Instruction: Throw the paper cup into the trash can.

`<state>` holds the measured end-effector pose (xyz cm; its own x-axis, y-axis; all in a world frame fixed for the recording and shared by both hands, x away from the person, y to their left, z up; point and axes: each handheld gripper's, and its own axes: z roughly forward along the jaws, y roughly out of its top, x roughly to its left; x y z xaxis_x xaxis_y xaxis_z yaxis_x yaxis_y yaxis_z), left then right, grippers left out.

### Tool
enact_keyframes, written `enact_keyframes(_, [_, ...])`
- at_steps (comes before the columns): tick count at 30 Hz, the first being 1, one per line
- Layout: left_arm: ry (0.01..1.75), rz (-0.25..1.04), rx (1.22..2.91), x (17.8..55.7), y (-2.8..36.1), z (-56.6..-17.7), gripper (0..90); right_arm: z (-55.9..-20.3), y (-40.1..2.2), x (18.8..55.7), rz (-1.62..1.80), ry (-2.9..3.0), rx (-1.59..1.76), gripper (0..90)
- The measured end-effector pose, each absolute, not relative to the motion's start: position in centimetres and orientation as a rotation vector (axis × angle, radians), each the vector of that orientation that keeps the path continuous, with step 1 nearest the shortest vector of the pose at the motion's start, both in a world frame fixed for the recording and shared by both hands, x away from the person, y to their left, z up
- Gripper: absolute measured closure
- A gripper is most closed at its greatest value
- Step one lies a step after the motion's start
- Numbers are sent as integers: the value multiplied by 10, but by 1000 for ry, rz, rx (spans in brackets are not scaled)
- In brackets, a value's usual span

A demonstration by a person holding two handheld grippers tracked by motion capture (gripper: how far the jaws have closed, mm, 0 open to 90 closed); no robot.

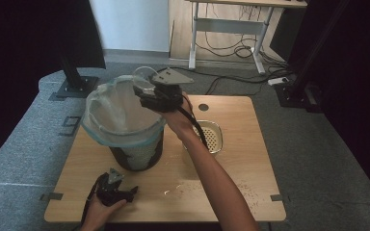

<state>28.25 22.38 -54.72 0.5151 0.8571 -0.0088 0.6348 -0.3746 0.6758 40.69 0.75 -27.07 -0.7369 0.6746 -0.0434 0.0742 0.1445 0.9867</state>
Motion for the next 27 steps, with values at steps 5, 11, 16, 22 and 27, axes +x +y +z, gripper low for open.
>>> enact_keyframes(5, [1210,460,2133,282,224,-547,89,-273,30,420,1642,2030,774,166])
enact_keyframes(11, [1204,458,2137,282,224,-547,90,-278,32,419,1608,2066,766,135])
enact_keyframes(16, [1204,458,2137,282,224,-547,90,-281,5,409,1588,2035,745,152])
enact_keyframes(22, [1204,458,2135,282,224,-547,90,-297,-50,388,1582,1973,746,194])
enact_keyframes(27, [1204,460,2135,282,224,-547,90,-330,-110,367,1535,1934,787,226])
